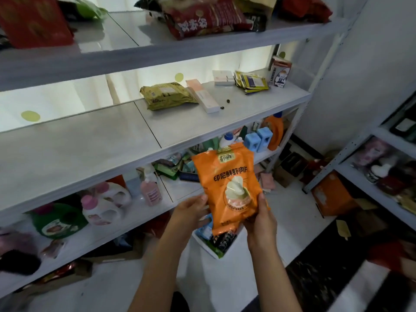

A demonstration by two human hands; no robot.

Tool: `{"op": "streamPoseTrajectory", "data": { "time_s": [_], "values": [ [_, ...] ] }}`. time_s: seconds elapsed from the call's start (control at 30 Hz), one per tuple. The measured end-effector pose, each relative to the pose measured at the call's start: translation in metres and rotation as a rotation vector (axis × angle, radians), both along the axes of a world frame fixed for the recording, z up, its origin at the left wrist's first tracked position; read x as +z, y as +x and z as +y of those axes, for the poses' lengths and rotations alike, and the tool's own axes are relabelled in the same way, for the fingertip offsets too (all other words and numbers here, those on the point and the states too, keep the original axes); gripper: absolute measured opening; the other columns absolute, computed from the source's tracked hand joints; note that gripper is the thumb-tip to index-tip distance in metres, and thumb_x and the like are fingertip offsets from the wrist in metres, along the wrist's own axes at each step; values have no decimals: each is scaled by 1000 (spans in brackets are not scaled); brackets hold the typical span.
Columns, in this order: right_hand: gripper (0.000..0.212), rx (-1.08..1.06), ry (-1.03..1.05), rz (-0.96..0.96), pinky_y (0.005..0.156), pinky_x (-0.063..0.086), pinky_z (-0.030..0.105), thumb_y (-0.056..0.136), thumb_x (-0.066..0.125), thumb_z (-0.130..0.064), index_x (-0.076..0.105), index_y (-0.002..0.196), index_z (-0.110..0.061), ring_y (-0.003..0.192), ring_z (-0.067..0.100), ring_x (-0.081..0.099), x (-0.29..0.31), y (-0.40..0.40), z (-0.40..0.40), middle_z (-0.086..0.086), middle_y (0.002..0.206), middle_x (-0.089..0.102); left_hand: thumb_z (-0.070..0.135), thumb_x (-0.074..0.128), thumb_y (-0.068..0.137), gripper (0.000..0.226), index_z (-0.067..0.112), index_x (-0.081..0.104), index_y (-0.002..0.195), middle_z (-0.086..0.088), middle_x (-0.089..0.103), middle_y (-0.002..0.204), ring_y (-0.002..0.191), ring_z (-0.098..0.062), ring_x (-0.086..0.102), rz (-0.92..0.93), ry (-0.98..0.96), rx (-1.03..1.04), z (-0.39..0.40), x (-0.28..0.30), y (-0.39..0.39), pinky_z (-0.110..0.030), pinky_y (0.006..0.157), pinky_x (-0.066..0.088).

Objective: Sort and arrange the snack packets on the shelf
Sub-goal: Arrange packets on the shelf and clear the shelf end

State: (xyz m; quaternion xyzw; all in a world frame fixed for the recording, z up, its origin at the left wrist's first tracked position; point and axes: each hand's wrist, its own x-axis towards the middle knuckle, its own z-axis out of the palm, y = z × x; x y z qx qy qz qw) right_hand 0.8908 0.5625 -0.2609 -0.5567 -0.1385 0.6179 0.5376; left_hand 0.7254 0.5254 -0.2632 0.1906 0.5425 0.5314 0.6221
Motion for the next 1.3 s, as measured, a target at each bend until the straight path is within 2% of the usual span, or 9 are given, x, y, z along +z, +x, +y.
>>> {"op": "streamPoseTrajectory", "data": {
  "time_s": [0.2, 0.37, 0.53, 0.67, 0.77, 0.83, 1.03, 1.2, 1.3],
  "values": [
    [24, 93, -72, -166, 87, 57, 48, 90, 68, -27, 60, 97, -6, 101, 36, 68, -32, -10, 28, 21, 106, 70, 12, 69, 88, 29, 23, 66, 114, -4, 73, 111, 96, -21, 72, 127, 78, -176, 55, -25, -17, -36, 77, 59],
    [14, 9, -134, -360, 78, 56, 34, 89, 70, -14, 66, 87, -1, 96, 31, 68, -58, -23, 42, 16, 97, 71, 10, 69, 85, 36, 15, 64, 120, -4, 72, 113, 105, -25, 68, 230, 131, -313, 96, -71, -27, -38, 85, 57],
    [13, 10, -210, -559, 75, 54, 30, 90, 68, -11, 71, 77, -14, 85, 24, 68, -112, -29, 59, 3, 80, 73, 37, 68, 79, 46, 27, 65, 123, 1, 69, 118, 109, -20, 65, 420, 45, -477, 130, -140, -32, -46, 91, 55],
    [20, 74, -294, -615, 66, 47, 20, 91, 64, -7, 70, 76, -19, 78, 14, 66, -188, -25, 73, -5, 76, 71, 29, 69, 85, 29, 30, 66, 114, 0, 67, 115, 104, -21, 65, 606, -36, -601, 152, -209, -26, -46, 88, 55],
    [24, 137, -405, -597, 72, 52, 30, 89, 64, -9, 70, 70, -21, 79, 21, 68, -255, -20, 72, 0, 75, 72, 15, 64, 90, 23, 22, 65, 111, -4, 68, 111, 103, -24, 64, 678, -137, -707, 155, -263, -23, -44, 90, 53],
    [24, 168, -496, -578, 73, 53, 37, 88, 66, -11, 70, 65, -17, 74, 24, 66, -303, -15, 70, 8, 72, 72, 25, 60, 88, 22, 24, 63, 109, -5, 68, 115, 108, -24, 63, 694, -194, -825, 156, -302, -19, -42, 94, 51],
    [16, 190, -666, -513, 73, 54, 39, 86, 71, -16, 76, 74, -7, 70, 23, 64, -443, 5, 70, 5, 67, 69, 39, 41, 71, 59, 10, 62, 118, -16, 65, 120, 109, -32, 61, 732, -364, -1011, 180, -410, 9, -32, 88, 46],
    [21, 196, -705, -477, 70, 55, 49, 74, 68, -10, 69, 54, -14, 64, 29, 60, -526, 19, 105, 16, 60, 65, 35, 48, 65, 61, 13, 61, 120, -10, 66, 119, 107, -29, 63, 721, -497, -941, 213, -496, 23, -41, 93, 52],
    [28, 174, -705, -421, 63, 45, 39, 72, 67, -5, 62, 44, -10, 64, 26, 54, -578, 29, 141, 12, 59, 59, 33, 54, 61, 58, 13, 63, 114, -9, 68, 116, 102, -28, 64, 714, -519, -892, 239, -549, 30, -42, 93, 53]
  ]
}}
